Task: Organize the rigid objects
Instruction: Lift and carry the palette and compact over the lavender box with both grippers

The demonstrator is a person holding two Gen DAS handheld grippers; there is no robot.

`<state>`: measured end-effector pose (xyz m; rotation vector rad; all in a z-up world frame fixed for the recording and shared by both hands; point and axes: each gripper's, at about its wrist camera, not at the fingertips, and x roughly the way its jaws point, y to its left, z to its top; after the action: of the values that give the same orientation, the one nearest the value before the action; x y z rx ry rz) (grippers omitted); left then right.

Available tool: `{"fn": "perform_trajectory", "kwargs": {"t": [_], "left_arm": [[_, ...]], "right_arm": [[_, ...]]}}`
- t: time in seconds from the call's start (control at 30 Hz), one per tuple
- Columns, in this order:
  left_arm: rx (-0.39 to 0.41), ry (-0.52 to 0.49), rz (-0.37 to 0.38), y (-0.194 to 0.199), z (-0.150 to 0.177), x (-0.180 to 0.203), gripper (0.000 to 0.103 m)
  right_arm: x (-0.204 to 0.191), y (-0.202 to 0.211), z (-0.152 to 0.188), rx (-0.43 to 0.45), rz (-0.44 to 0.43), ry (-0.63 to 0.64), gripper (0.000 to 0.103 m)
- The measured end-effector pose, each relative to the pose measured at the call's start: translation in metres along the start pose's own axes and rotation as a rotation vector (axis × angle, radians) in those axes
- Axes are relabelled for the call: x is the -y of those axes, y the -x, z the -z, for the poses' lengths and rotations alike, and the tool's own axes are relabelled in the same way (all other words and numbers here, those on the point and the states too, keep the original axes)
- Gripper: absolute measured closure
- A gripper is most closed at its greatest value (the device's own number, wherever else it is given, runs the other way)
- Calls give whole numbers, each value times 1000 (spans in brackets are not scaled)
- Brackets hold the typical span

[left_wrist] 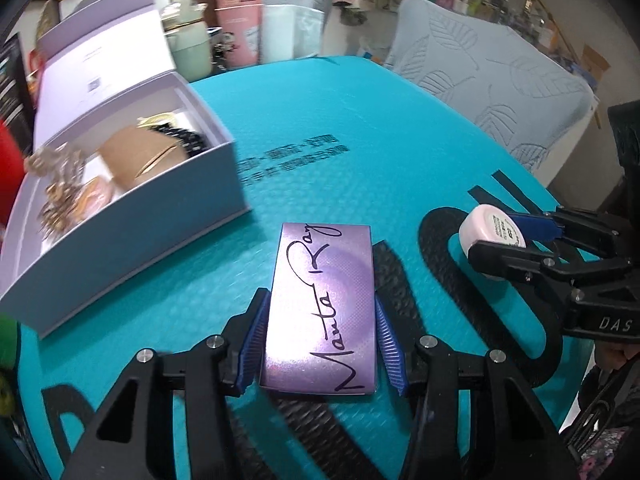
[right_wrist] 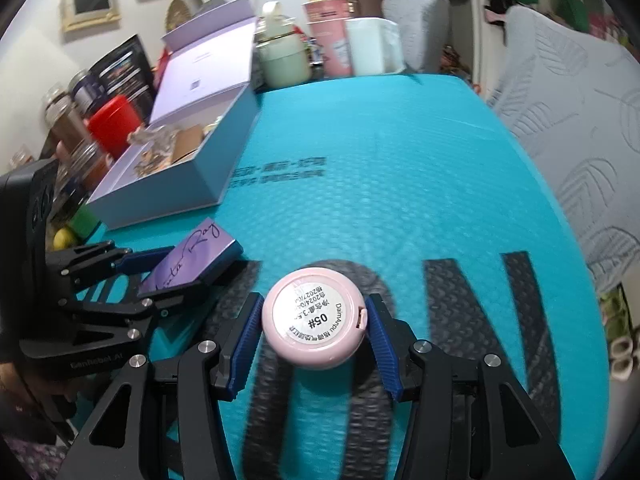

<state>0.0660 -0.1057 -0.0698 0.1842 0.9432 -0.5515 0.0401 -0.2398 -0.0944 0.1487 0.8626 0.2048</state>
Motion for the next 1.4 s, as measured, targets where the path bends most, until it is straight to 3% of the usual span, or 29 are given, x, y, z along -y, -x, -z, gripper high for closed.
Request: {"fn": "perform_trajectory", "kwargs": {"t": [0.93, 1.4], "left_arm": [[86, 192, -152, 81, 55, -57, 52], [142, 210, -201, 114, 52, -75, 52]], "right_arm": [[-115, -12, 6, -37, -197, 230, 52], [-153, -7, -10, -8, -247, 312, 52]]}}
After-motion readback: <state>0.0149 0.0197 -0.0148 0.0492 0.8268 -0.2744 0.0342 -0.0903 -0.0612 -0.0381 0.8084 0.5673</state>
